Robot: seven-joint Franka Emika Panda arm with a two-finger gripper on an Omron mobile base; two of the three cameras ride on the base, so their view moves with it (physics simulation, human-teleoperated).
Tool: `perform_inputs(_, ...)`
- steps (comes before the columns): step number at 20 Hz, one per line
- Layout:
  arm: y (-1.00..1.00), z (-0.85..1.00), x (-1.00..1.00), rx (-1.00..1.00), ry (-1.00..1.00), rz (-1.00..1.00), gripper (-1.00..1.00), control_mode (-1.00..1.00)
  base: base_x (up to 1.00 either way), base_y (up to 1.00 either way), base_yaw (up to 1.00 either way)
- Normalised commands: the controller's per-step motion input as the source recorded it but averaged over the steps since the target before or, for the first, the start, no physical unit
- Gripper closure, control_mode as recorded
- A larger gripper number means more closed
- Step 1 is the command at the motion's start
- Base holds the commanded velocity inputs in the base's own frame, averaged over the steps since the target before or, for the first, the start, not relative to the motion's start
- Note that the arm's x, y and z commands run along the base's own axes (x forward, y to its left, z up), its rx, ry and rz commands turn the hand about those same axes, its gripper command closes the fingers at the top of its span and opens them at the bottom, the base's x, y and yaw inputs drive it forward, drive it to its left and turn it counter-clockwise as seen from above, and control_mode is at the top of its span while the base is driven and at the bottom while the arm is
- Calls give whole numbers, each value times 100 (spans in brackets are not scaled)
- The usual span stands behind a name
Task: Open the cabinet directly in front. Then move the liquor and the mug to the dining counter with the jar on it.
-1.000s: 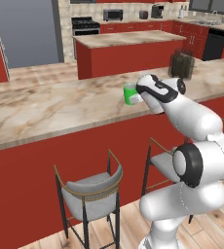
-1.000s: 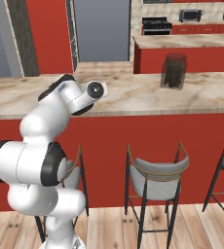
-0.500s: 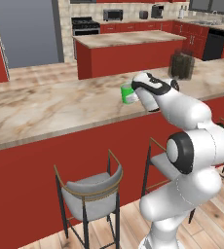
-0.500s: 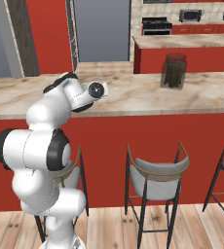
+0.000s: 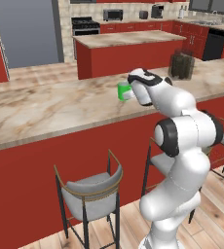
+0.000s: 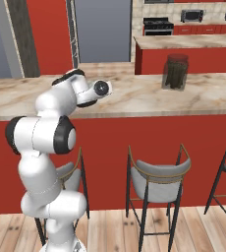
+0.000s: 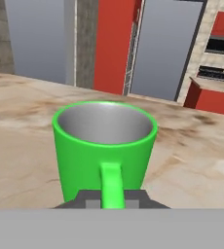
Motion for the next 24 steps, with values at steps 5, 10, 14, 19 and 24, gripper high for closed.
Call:
perform_inputs(5, 0, -20, 19, 0, -2, 0, 100, -100, 0, 0, 0)
perform_inputs(10, 0, -6, 4, 0, -3, 0, -100, -100, 0, 0, 0)
perform_inputs(14, 0, 14, 0, 0, -3, 0, -100, -100, 0, 0, 0)
perform_inputs(19, 1, 86, 0, 0, -6, -11, -100, -100, 0, 0, 0)
perform_inputs(24, 0, 100, -40, 4, 0, -12, -100, -100, 0, 0, 0)
